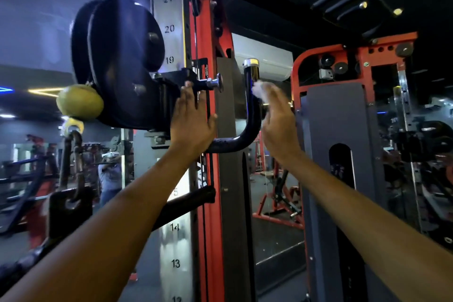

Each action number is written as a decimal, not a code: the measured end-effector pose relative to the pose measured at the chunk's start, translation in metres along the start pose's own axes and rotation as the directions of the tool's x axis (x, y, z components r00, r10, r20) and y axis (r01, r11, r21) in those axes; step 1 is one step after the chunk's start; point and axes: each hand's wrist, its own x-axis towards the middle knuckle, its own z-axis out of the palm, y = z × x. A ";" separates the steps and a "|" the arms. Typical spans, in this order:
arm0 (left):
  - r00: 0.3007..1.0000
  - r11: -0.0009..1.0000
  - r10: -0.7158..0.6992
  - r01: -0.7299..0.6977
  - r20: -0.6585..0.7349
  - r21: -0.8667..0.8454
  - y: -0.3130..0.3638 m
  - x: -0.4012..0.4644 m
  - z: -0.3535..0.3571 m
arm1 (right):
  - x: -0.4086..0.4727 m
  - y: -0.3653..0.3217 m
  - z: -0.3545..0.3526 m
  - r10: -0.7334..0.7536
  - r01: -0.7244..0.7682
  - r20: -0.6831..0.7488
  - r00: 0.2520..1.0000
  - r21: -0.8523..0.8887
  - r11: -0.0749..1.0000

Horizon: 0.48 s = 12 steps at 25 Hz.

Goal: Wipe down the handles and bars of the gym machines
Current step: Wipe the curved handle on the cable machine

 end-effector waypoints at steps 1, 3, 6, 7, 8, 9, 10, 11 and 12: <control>0.995 0.995 0.065 -0.059 -0.082 0.075 0.001 -0.002 -0.011 | 0.009 0.010 0.000 -0.224 0.249 0.160 0.961 -0.163 0.955; 0.948 0.957 0.183 -0.111 -0.261 0.269 -0.004 -0.003 -0.033 | 0.023 0.027 0.000 -0.370 0.530 0.422 0.828 -0.372 0.762; 0.959 0.867 0.086 0.061 -0.269 0.494 -0.018 -0.002 -0.056 | 0.011 0.027 -0.001 -0.329 0.512 0.443 0.834 -0.399 0.761; 0.979 0.793 0.056 0.075 -0.194 0.605 -0.021 -0.005 -0.057 | -0.002 0.023 0.004 -0.326 0.510 0.437 0.838 -0.416 0.753; 0.991 0.708 0.040 0.060 -0.125 0.704 -0.023 -0.010 -0.056 | -0.018 0.012 0.009 -0.311 0.512 0.445 0.840 -0.459 0.726; 0.995 0.637 0.039 0.047 -0.094 0.769 -0.026 -0.014 -0.055 | -0.033 -0.002 0.015 -0.270 0.504 0.469 0.841 -0.500 0.704; 0.996 0.597 0.042 0.043 -0.085 0.801 -0.028 -0.016 -0.055 | -0.042 -0.018 0.020 -0.221 0.484 0.503 0.835 -0.485 0.728; 0.996 0.575 0.051 0.036 -0.079 0.818 -0.029 -0.017 -0.055 | -0.044 -0.033 0.019 -0.174 0.465 0.546 0.819 -0.456 0.759; 0.996 0.555 0.045 0.034 -0.071 0.831 -0.031 -0.018 -0.056 | -0.041 -0.044 0.016 -0.154 0.476 0.606 0.781 -0.416 0.774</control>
